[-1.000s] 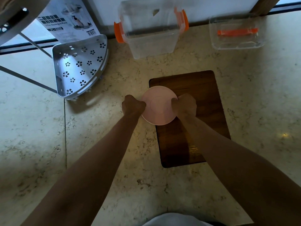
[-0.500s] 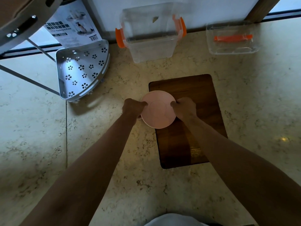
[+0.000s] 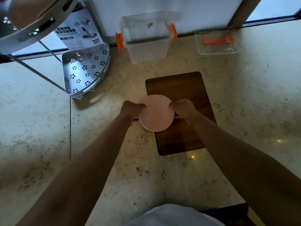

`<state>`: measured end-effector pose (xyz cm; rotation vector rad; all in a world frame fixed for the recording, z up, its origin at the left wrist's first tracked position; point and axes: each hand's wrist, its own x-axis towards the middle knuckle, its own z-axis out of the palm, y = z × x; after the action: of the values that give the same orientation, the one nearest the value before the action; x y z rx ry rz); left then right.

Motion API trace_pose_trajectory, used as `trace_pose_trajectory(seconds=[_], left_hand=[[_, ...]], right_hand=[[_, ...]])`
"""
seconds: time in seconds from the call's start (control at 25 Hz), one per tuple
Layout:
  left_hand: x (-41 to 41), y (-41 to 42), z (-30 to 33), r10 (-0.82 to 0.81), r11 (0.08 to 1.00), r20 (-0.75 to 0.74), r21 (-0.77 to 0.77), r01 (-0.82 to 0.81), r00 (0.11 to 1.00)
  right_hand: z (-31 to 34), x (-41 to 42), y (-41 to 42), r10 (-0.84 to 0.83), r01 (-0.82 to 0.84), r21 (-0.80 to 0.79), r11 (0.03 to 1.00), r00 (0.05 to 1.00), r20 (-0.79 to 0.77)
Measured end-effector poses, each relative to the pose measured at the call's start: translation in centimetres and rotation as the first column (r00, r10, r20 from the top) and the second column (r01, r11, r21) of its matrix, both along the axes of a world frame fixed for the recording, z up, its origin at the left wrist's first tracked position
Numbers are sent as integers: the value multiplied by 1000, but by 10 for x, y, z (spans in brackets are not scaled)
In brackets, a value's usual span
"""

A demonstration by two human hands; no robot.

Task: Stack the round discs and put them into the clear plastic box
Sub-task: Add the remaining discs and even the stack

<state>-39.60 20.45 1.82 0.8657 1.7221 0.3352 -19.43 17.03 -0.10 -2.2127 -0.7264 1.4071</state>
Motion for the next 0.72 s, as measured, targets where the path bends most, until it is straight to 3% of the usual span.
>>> trace_pose_trajectory(seconds=[0.16,0.32,0.72], left_hand=[[8,-21,12,-39,998,-3,43,39,999],[19,-36,20,-38,997,15,72,37,999],[52,-58,39,168,979,-156,143,-146,973]], right_hand=[[16,8,-33,-74,73,87,994,997,4],[19,20,-54,-59,56,72,996,997,44],[41,49,-28,249,-252,102,962,968,43]])
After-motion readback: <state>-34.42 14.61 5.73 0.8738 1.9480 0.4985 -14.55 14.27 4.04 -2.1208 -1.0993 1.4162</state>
